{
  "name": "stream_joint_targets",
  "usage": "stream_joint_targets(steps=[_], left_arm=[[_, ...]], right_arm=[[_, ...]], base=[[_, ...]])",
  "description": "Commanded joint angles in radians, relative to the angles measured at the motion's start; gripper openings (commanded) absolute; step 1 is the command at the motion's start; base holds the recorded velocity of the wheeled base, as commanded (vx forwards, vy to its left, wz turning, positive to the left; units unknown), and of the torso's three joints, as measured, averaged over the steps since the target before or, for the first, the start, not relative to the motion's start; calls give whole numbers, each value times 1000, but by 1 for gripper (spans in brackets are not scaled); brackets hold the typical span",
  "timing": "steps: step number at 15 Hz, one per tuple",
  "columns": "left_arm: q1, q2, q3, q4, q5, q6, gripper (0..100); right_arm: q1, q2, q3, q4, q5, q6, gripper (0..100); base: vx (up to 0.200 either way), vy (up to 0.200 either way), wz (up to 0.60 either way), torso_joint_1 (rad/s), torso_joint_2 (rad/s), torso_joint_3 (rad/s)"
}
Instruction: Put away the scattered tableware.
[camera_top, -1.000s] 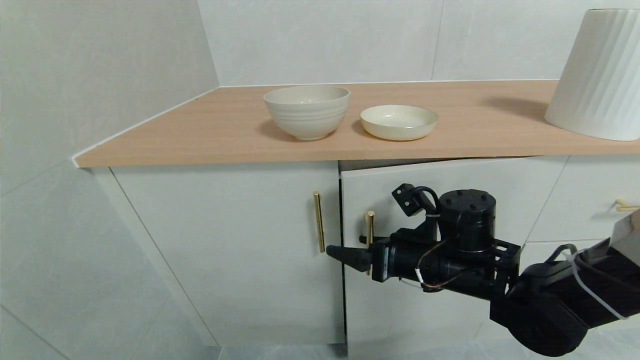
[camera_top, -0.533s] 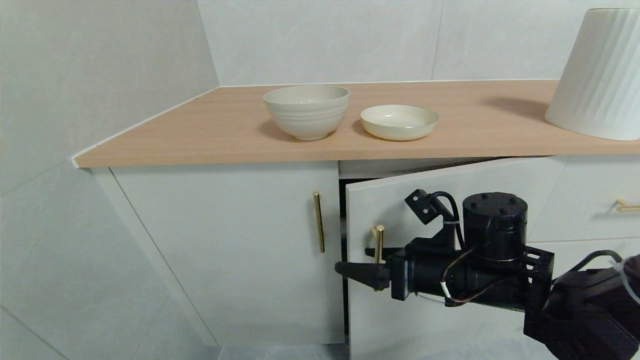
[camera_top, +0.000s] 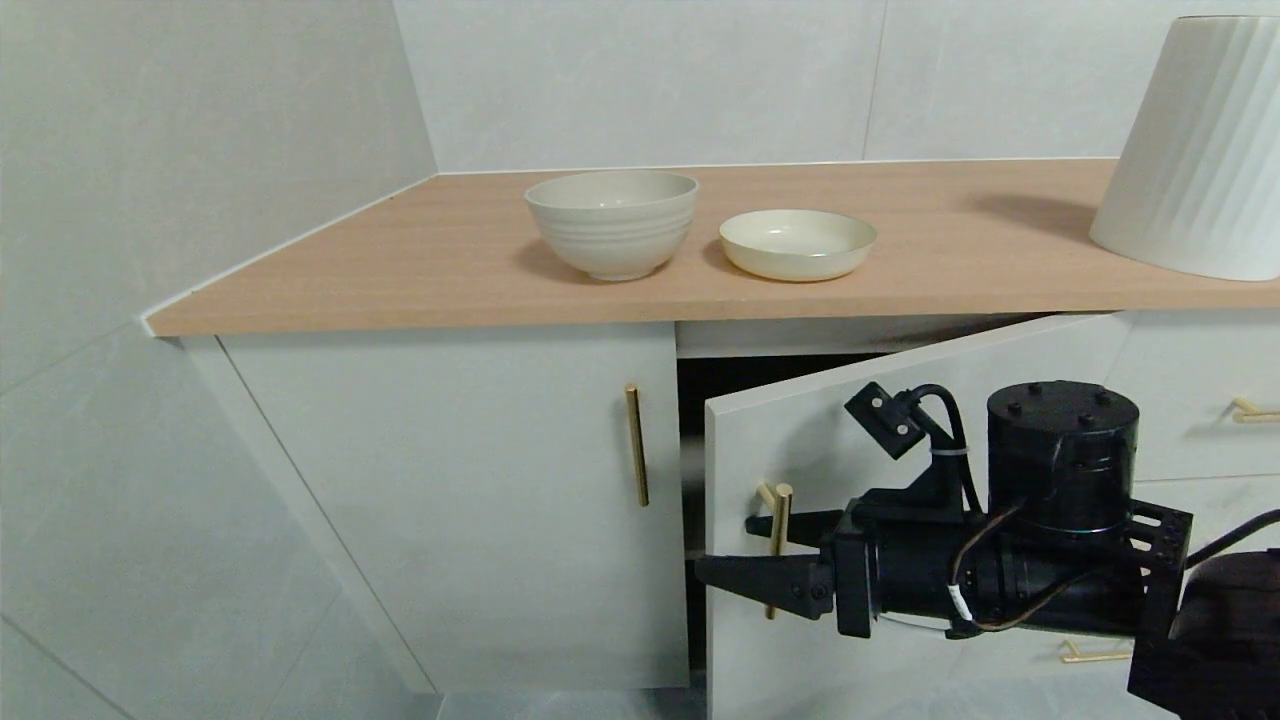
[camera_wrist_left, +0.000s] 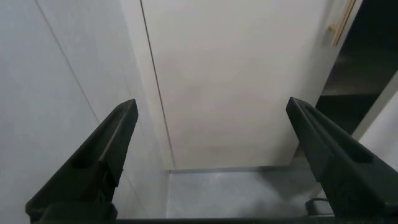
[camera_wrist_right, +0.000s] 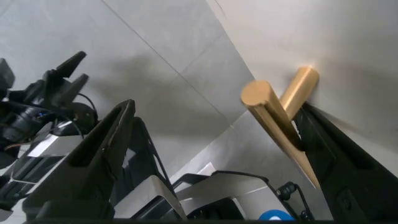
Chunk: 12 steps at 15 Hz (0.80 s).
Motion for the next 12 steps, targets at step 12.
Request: stream_joint_targets(steps=[12], left_arm=[[-7, 451, -373, 91, -450, -14, 100]], right_arm=[[14, -56, 33, -10, -1, 0, 100]], base=[[0, 0, 0, 0, 0, 0]])
